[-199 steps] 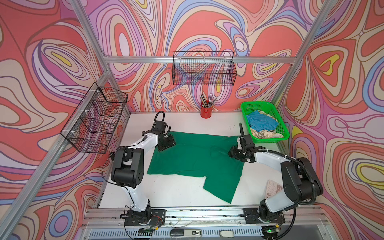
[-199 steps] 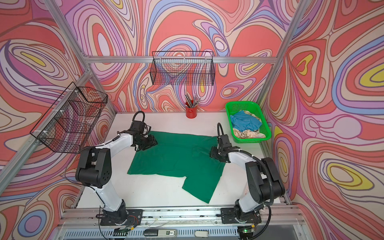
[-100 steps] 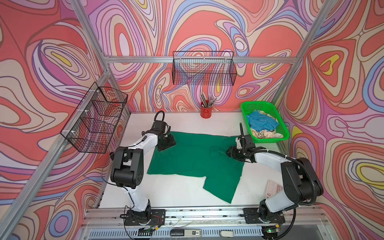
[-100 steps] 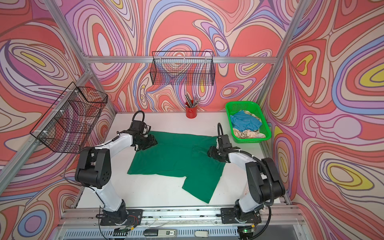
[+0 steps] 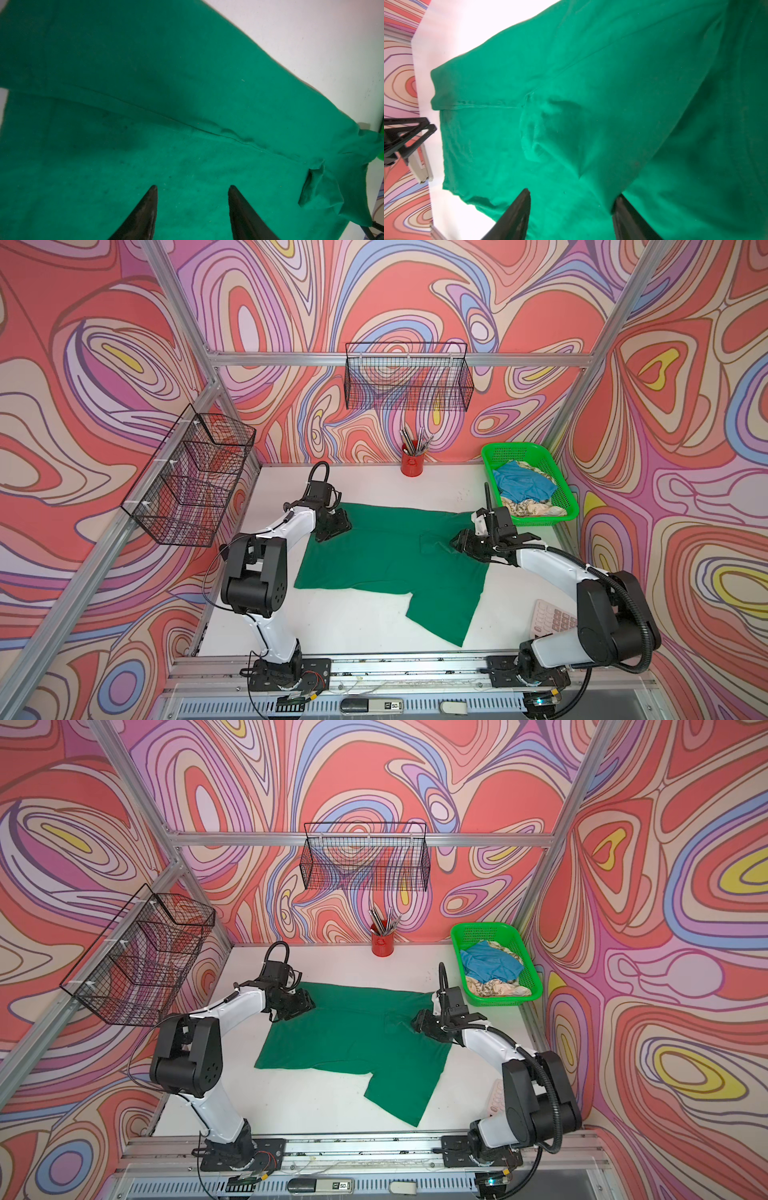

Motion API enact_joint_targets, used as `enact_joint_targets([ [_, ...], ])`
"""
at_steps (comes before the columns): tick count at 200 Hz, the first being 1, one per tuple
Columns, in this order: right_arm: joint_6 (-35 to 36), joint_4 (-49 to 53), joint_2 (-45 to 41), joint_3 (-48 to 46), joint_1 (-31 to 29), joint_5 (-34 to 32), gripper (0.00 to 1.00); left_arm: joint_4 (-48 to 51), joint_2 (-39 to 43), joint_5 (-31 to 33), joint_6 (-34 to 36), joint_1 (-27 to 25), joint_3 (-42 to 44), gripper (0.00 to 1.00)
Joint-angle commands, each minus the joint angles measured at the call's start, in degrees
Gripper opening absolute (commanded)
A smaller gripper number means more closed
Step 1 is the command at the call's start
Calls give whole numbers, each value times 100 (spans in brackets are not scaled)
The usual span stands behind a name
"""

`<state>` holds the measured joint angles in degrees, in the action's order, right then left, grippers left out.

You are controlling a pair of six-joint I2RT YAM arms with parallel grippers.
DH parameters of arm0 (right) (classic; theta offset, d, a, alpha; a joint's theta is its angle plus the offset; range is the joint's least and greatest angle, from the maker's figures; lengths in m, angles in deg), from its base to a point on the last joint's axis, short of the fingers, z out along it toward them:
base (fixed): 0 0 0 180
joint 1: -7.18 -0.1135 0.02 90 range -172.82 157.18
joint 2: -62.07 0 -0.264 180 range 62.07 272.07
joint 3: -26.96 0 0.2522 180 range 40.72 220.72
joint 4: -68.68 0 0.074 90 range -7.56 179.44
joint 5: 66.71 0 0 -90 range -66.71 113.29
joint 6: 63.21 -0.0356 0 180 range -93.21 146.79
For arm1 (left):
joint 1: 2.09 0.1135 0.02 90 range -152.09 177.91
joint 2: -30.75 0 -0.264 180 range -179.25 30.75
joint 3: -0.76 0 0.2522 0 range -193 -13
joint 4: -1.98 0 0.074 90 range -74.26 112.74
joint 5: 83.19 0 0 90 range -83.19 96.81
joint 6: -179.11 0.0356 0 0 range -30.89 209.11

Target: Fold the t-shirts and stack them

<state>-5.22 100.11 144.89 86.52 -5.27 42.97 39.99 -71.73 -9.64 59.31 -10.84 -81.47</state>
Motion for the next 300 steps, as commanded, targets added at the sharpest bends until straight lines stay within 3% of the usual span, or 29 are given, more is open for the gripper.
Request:
enact_joint_targets([
  [1, -93, 311, -238, 156, 26, 104, 65, 53, 123, 74, -20, -38, 79, 57],
  [47, 91, 685, -294, 86, 27, -621, 66, -9, 118, 35, -38, -46, 136, 57],
  [116, 267, 343, -104, -208, 30, -1086, 68, 17, 167, 58, -4, -47, 211, 57],
  [218, 221, -748, 469, -417, 24, -645, 69, 72, 237, 124, -1, -47, 214, 57],
  [300, 421, -906, 595, -330, 29, -693, 69, 81, 254, 143, -29, -47, 226, 57],
])
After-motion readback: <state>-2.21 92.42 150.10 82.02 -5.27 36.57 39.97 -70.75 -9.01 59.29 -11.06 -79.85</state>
